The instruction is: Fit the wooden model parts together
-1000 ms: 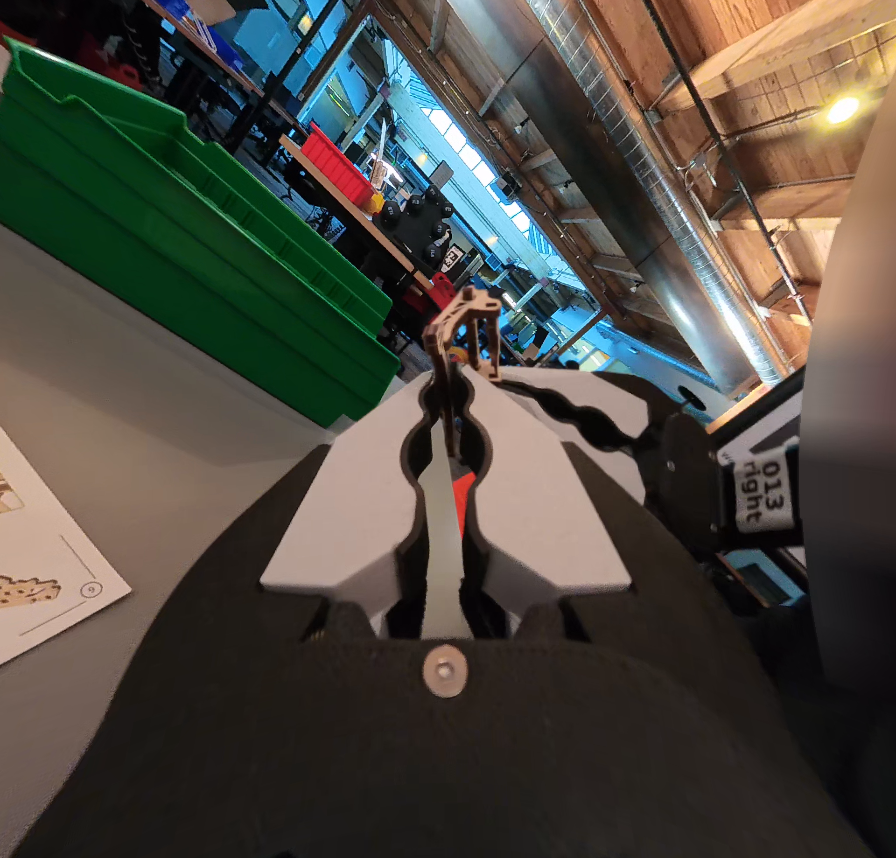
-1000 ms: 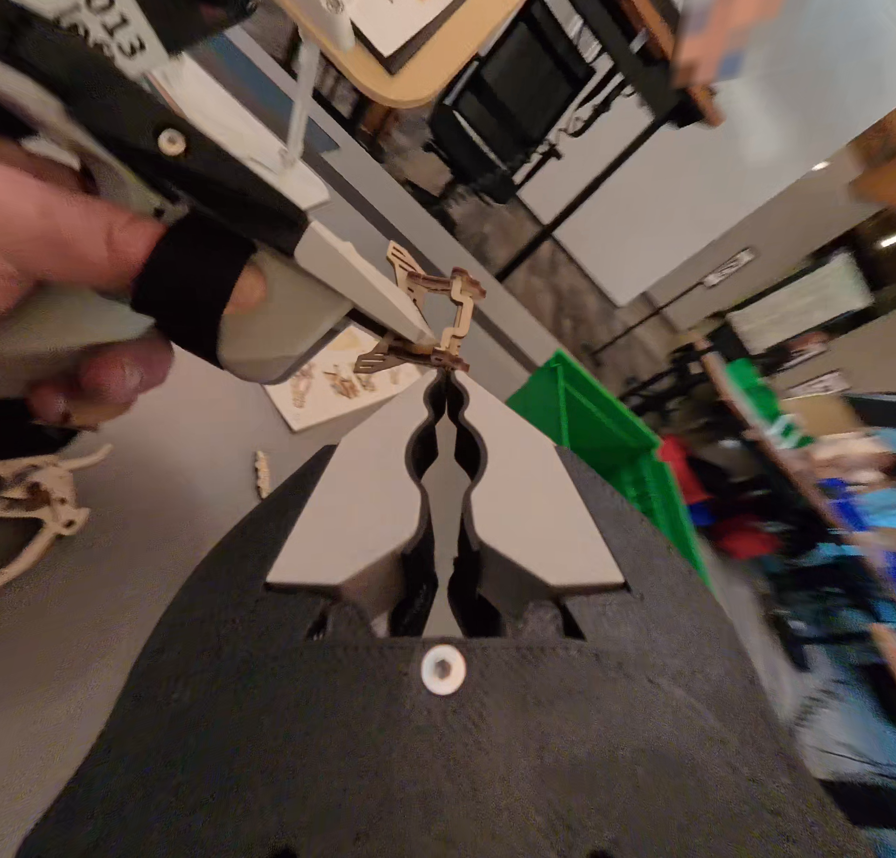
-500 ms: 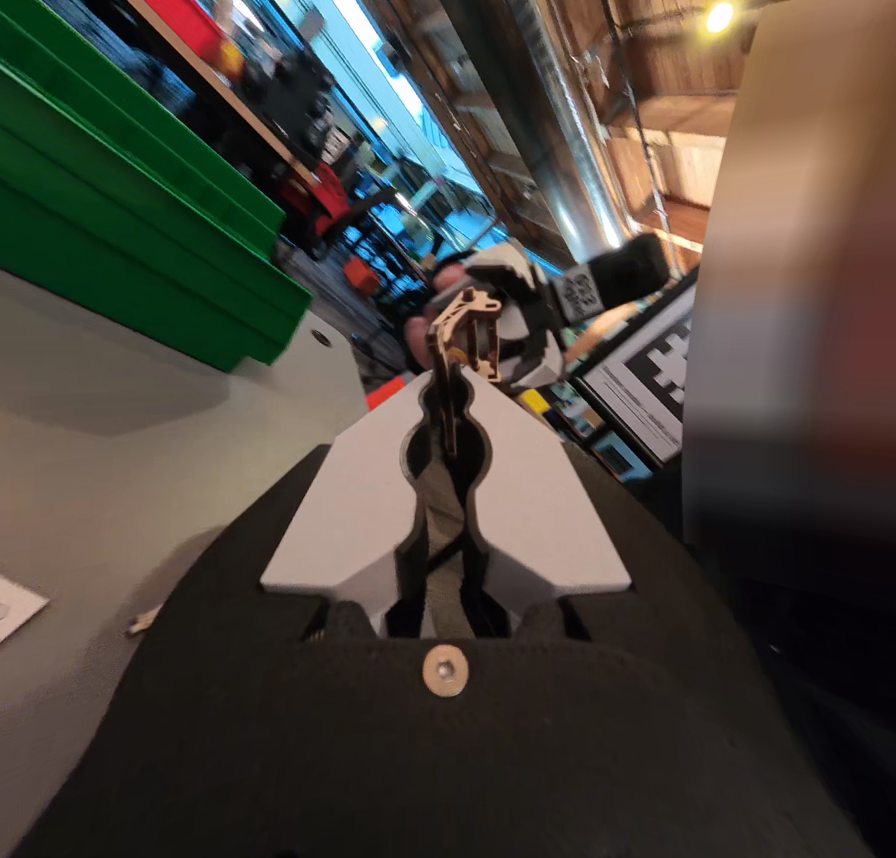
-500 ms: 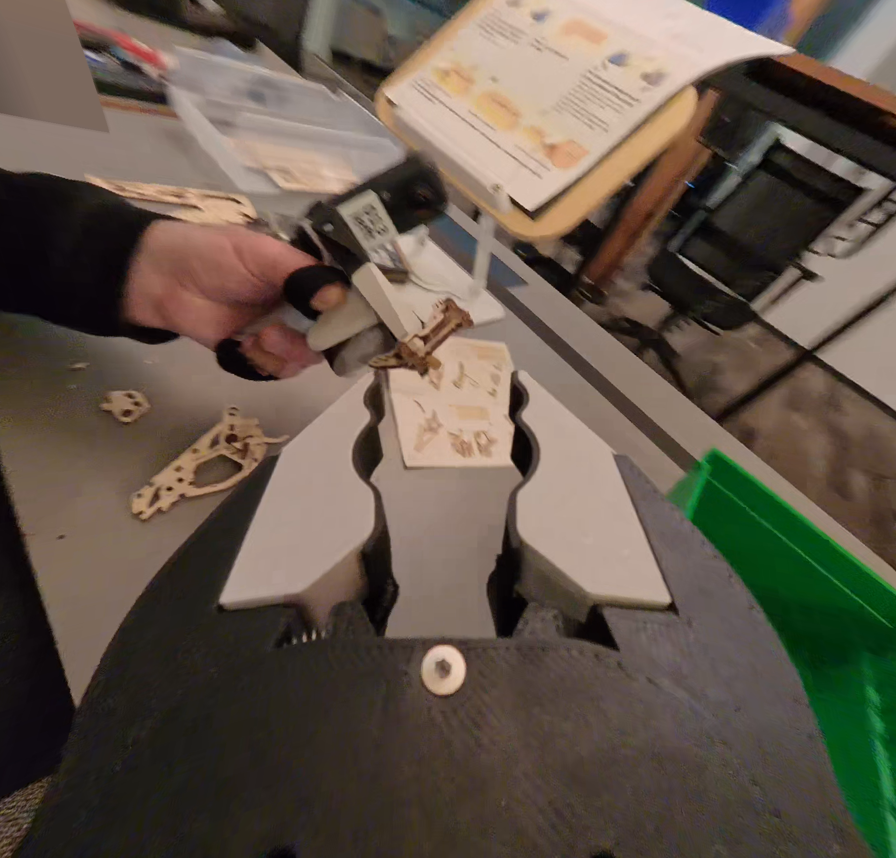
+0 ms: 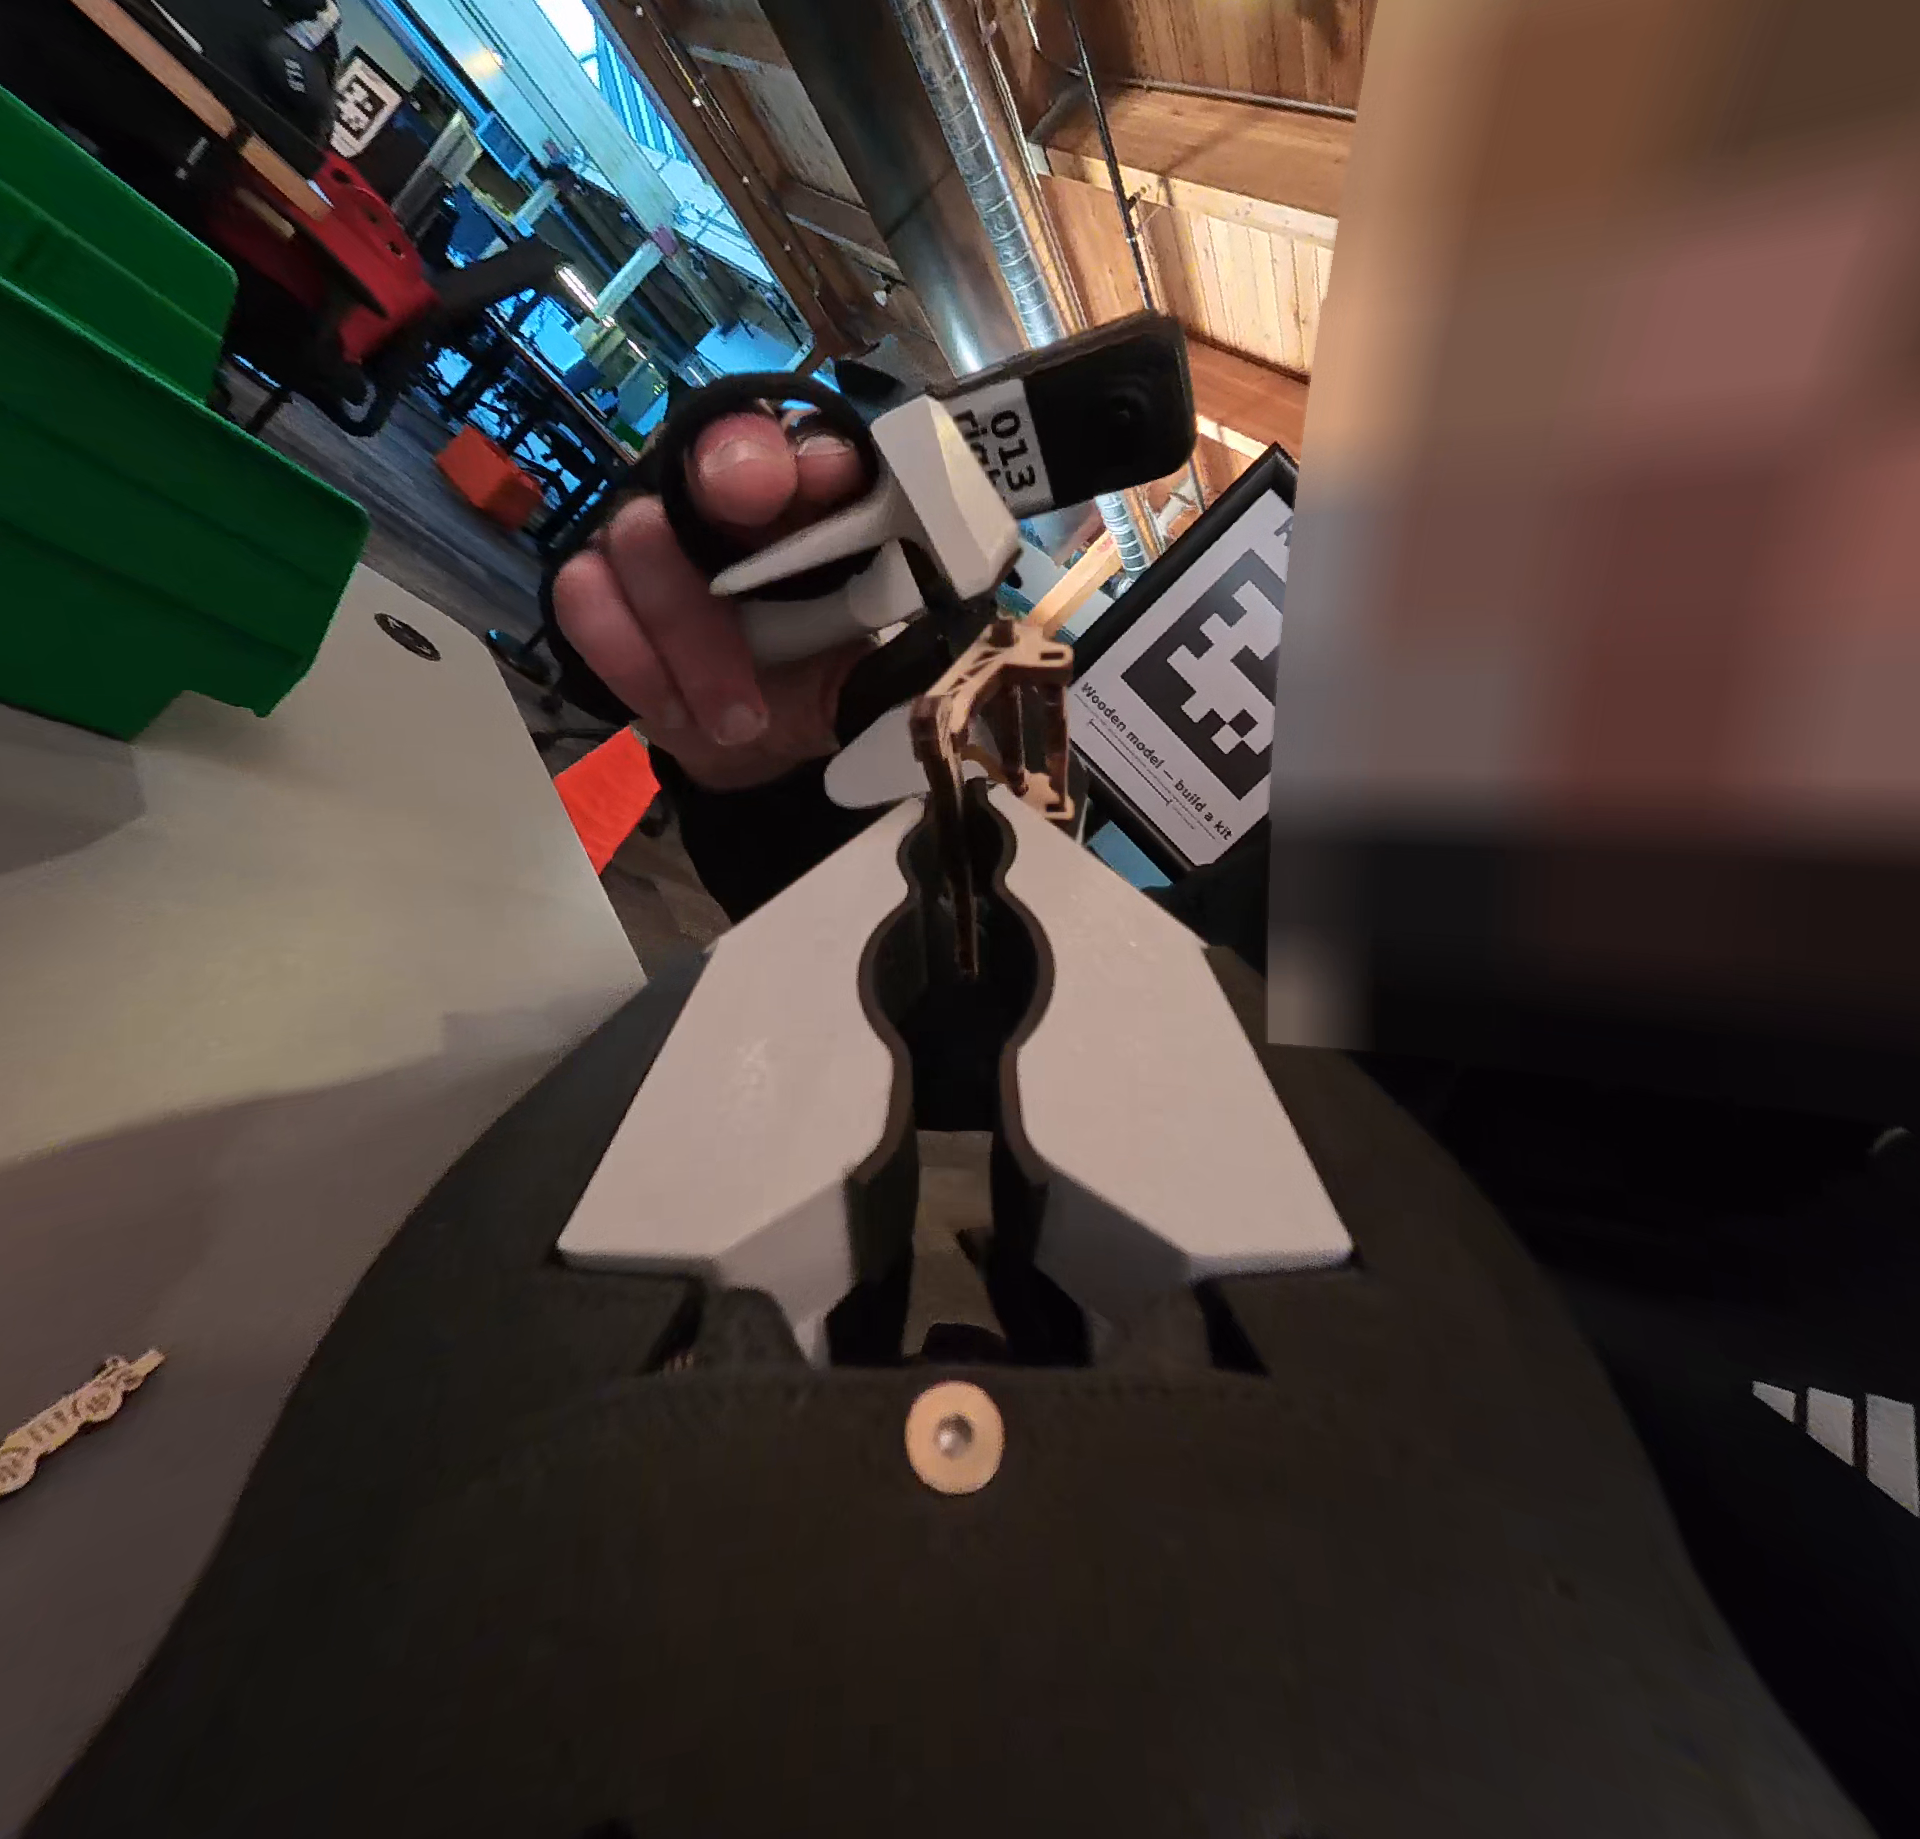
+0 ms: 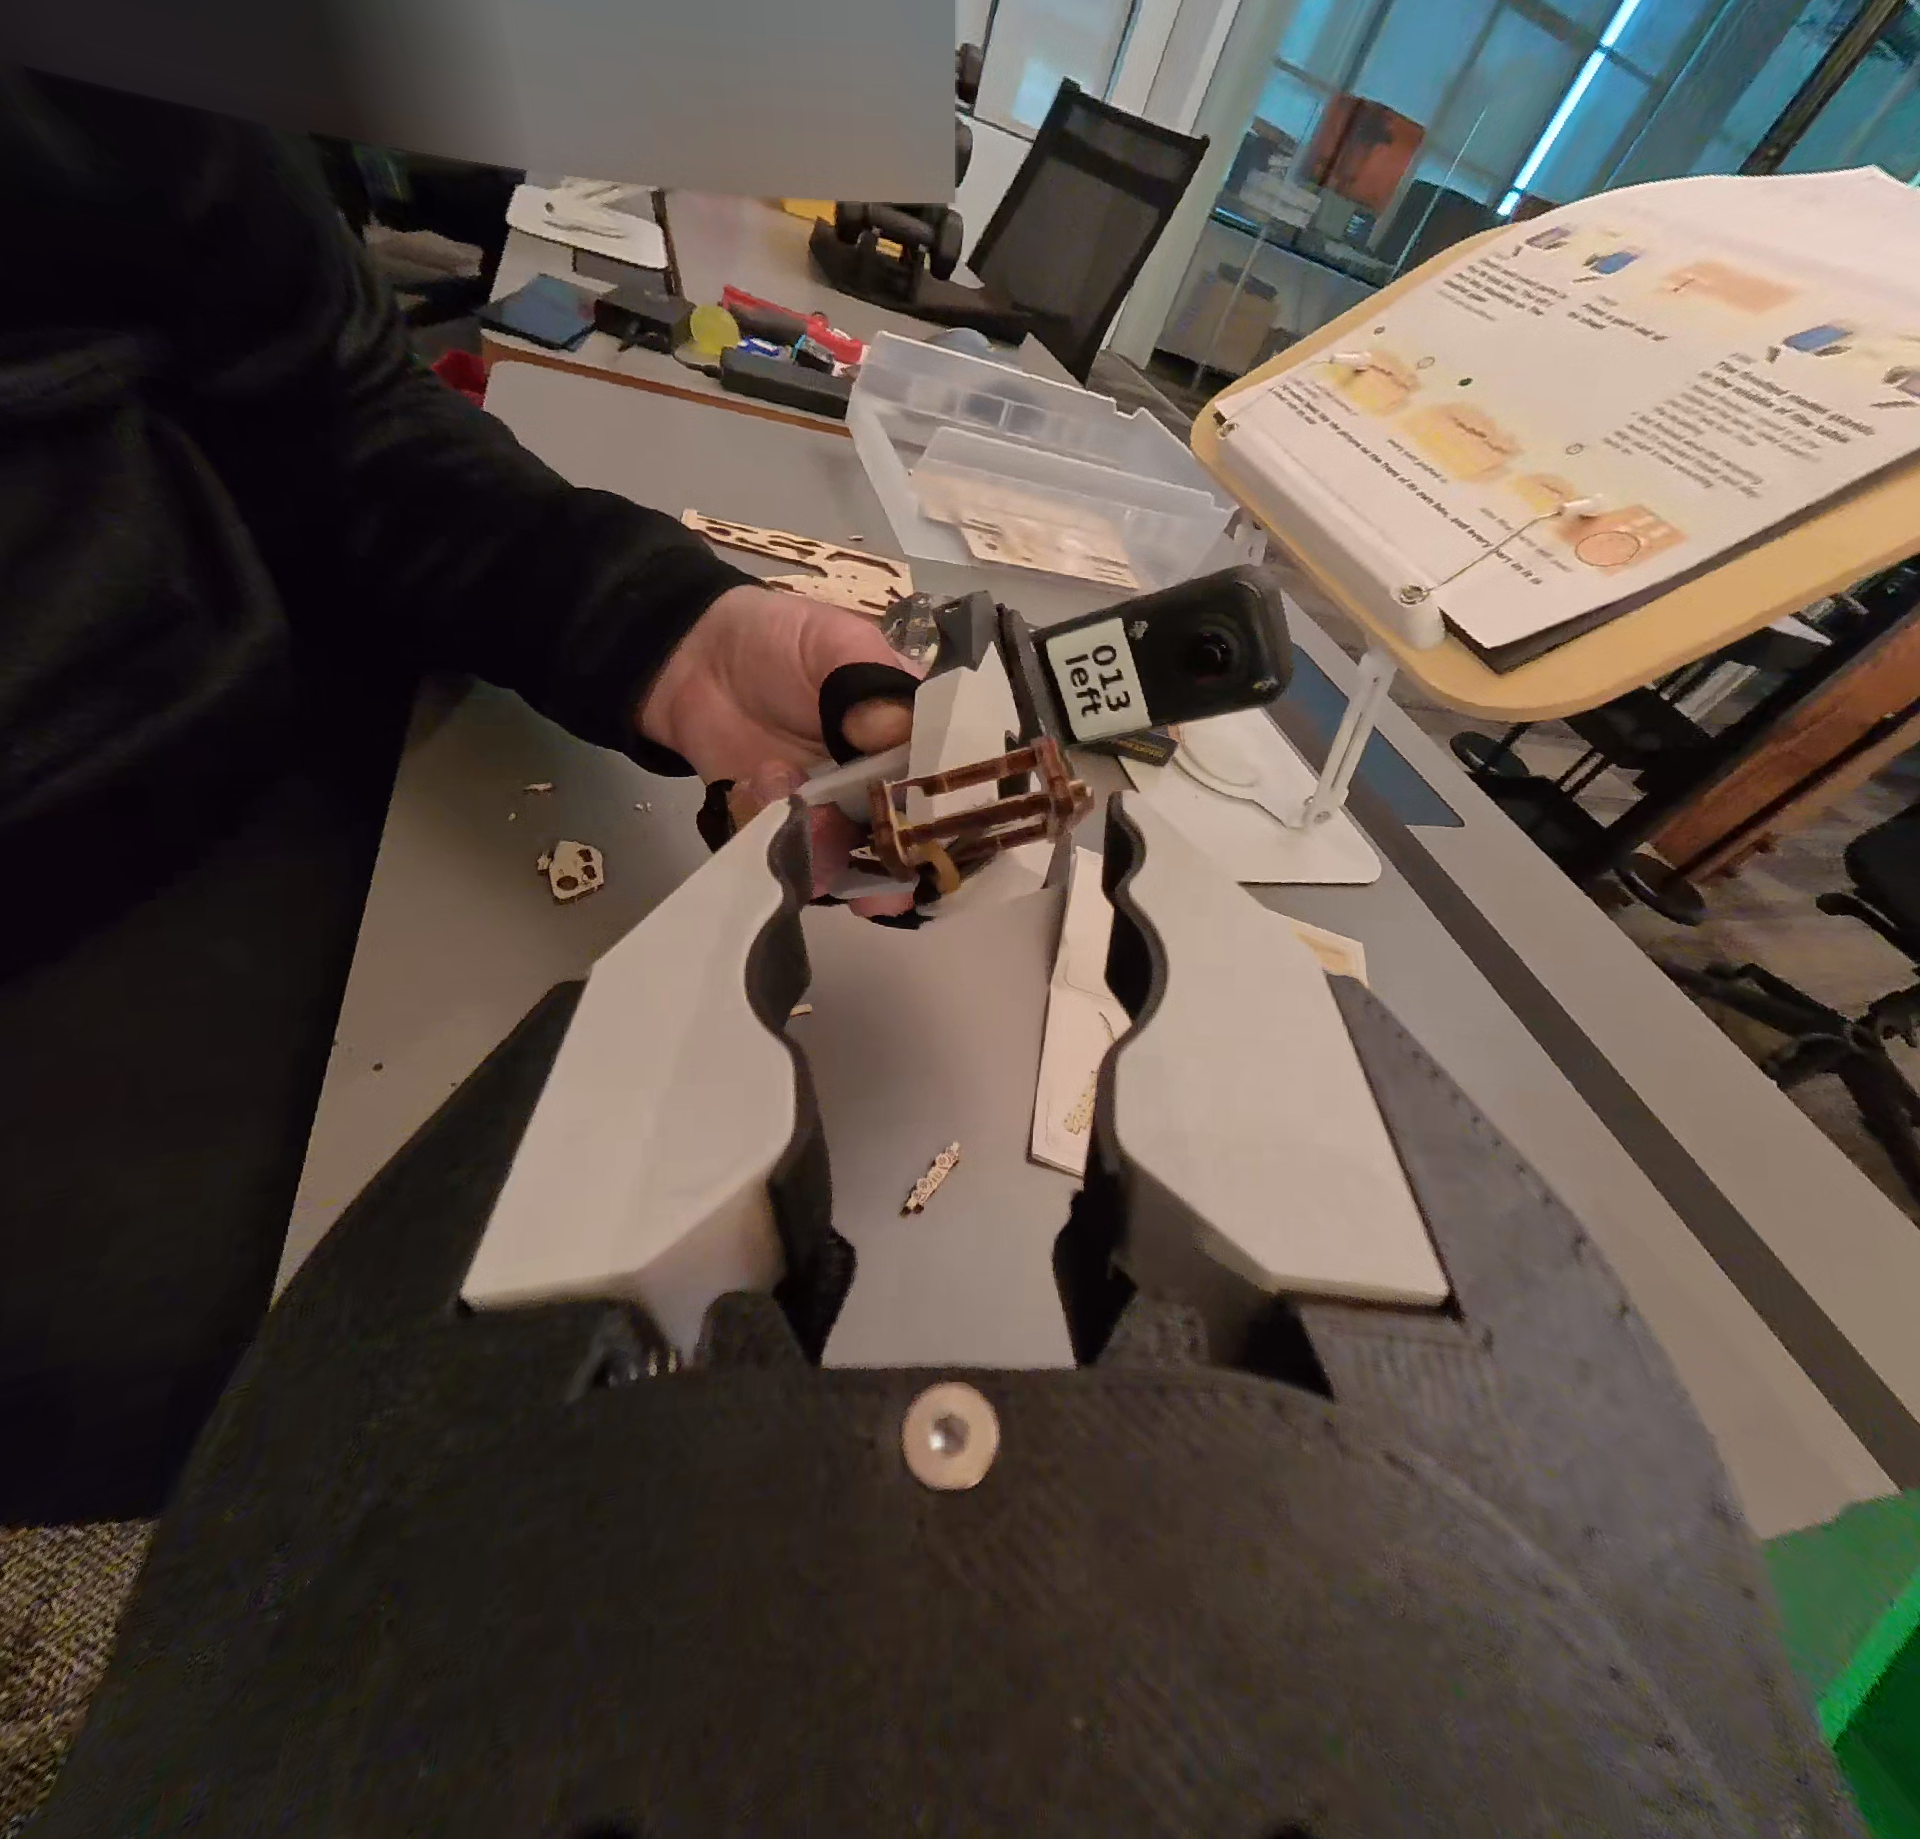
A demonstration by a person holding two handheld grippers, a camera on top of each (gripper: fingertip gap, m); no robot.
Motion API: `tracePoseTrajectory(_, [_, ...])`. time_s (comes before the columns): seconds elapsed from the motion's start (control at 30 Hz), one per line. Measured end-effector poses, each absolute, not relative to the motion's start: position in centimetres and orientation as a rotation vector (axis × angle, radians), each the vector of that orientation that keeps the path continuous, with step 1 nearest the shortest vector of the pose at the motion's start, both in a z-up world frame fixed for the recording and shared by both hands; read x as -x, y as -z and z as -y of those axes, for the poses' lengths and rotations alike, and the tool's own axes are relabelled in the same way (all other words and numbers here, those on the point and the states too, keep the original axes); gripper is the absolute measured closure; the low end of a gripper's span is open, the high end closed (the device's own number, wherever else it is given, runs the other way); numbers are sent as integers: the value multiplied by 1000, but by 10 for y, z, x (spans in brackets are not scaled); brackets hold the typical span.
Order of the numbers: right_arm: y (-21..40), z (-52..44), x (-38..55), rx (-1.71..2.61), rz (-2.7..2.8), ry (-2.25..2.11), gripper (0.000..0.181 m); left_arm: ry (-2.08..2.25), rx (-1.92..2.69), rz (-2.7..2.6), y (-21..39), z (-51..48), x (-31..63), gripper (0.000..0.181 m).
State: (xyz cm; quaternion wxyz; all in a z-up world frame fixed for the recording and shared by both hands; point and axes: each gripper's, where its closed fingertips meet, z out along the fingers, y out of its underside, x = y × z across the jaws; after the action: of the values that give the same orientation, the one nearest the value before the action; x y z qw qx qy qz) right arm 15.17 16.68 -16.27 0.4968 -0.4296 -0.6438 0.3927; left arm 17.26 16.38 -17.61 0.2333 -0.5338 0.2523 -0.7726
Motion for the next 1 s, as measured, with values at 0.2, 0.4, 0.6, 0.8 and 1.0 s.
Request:
tracePoseTrajectory(0.2, [162, -161, -155, 987, 1608, -1007, 144, 2145, 1461, -725, 178, -158, -176, 179])
tracePoseTrajectory(0.4, [163, -159, -157, 992, 1636, -995, 145, 2167, 1451, -726, 179, -156, -179, 179])
tracePoseTrajectory(0.6, [160, -166, -168, 1085, 1566, -1095, 126, 2141, 1470, -729, 184, -160, -173, 179])
tracePoseTrajectory(0.8, [176, -163, -167, 1260, 1542, -1197, 129, 1900, 1630, -923, 213, -154, -168, 180])
tracePoseTrajectory(1.0, [213, -159, -153, 1463, 1464, -1308, 141, 1693, 1756, -1198, 245, -146, -149, 179])
